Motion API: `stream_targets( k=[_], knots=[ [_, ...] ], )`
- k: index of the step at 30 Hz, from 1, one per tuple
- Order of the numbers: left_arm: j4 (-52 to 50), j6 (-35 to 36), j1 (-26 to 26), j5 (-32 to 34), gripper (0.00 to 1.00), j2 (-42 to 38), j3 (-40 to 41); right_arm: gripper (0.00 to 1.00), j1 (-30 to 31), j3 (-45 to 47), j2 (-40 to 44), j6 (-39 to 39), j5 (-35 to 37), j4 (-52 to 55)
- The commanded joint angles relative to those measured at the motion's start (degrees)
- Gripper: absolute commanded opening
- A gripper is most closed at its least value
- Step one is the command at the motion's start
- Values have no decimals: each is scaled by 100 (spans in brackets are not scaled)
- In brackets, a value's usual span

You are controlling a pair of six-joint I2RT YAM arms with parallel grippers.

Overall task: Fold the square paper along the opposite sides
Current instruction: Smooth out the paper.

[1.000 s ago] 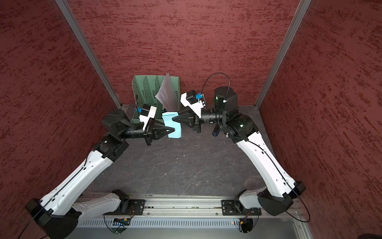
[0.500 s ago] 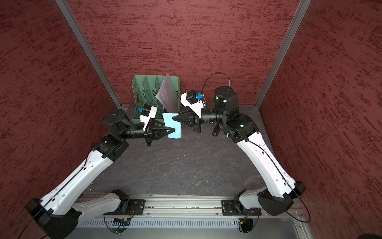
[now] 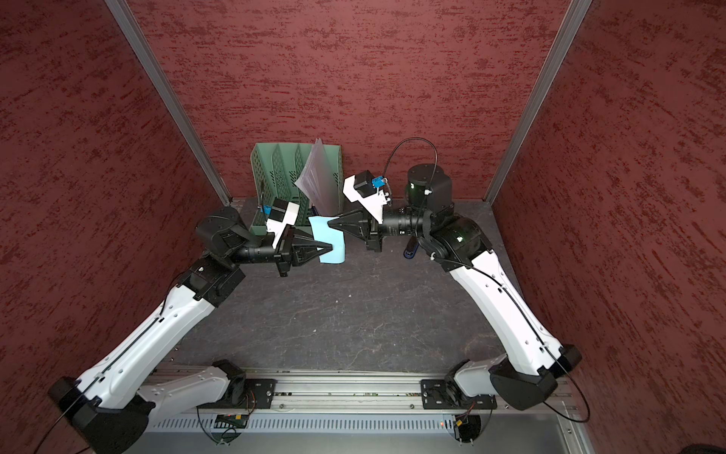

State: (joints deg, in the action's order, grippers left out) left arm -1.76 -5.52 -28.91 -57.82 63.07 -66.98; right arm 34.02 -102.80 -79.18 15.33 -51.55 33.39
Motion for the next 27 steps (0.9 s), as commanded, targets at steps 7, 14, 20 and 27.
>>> stream_targets(
  k=[7,14,20,27],
  knots=[
    [86,233,25,568,0,-254,-122,30,-20,326,348,-67,65,-135],
    [168,252,25,671,0,-350,-157,24,-18,437,350,-105,-11,-205],
    [163,208,25,614,0,-295,-135,17,-19,271,201,-101,-143,-175],
    [142,237,28,588,0,-273,-153,0,-19,199,140,-41,-240,-83]
  ],
)
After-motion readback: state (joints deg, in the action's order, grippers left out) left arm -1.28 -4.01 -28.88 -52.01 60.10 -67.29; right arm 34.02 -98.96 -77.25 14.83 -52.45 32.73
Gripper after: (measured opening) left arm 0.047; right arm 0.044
